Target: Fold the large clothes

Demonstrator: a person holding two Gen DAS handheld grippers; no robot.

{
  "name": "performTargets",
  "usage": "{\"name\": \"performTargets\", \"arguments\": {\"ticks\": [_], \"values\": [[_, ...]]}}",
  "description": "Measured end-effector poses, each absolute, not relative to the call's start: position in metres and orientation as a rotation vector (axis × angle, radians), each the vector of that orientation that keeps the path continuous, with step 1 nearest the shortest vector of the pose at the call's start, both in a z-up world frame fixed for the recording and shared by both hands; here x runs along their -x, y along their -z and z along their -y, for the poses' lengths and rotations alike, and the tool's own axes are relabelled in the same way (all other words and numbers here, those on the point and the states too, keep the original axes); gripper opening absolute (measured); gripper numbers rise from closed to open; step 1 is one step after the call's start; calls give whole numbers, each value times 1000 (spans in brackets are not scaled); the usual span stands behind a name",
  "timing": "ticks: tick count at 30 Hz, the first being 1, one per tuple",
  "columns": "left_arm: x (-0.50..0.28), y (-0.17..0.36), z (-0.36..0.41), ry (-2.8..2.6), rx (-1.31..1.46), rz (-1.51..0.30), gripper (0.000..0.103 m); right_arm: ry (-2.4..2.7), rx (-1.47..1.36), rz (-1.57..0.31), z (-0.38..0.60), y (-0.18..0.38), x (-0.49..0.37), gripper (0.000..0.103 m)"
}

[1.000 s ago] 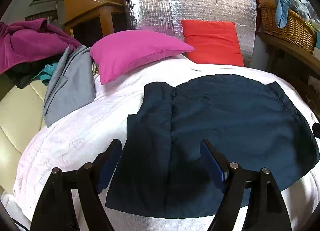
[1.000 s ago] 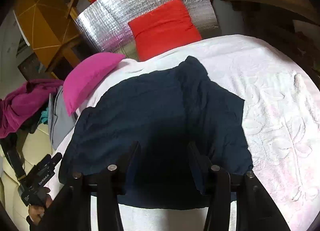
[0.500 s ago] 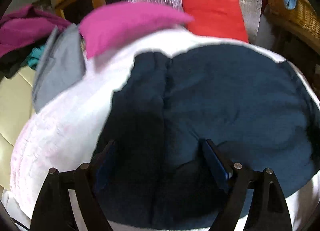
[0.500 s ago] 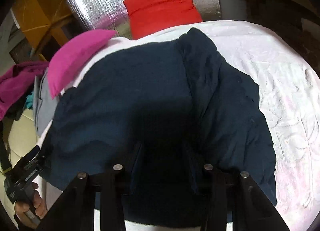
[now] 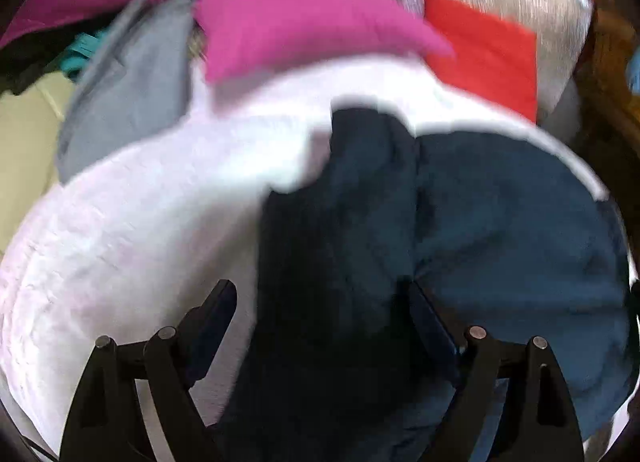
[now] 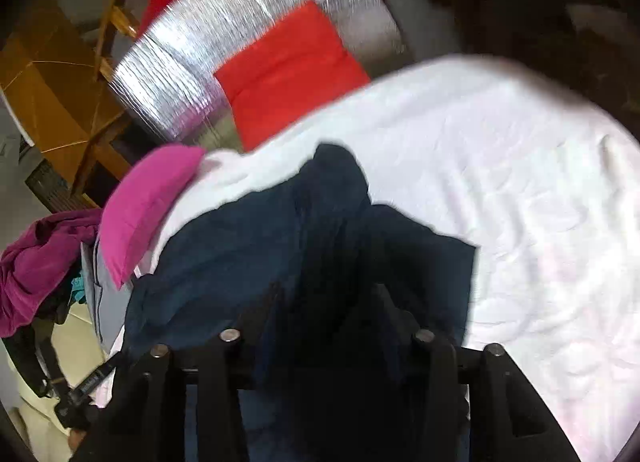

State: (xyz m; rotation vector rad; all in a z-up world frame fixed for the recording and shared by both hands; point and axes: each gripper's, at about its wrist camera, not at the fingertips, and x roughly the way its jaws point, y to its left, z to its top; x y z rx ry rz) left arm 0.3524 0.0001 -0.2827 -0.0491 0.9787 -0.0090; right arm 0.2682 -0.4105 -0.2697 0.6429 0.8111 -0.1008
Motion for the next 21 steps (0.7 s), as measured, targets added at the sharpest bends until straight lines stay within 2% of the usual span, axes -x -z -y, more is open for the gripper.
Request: {"name": "performTargets", "arguments": {"ticks": [1,4,9,12,15,18,21], "values": [[-355,285,1,17,46,-979,87,121,-625,-869,407,280,-279,39],[-361,274,0,30,32,-965,87,149,-568,-902,402,279,-289,39],[-374,247,-6,17,71,-888,87,151,-582,-749,403,228,-300,40],[-390,258,-1,-31,-1,-918,87,173,-567,-794,395,228,-336,40],[-402,290,-3,-30,14,-1054,88,232,-549,-933,395,255,-378,41],[-399,285,-8,-26,44,-1031,87,269,-521,-1028,395,273,-399,41],[-390,268,-9,-31,15,-967,87,239,-525,-976,390,248,-394,42]]}}
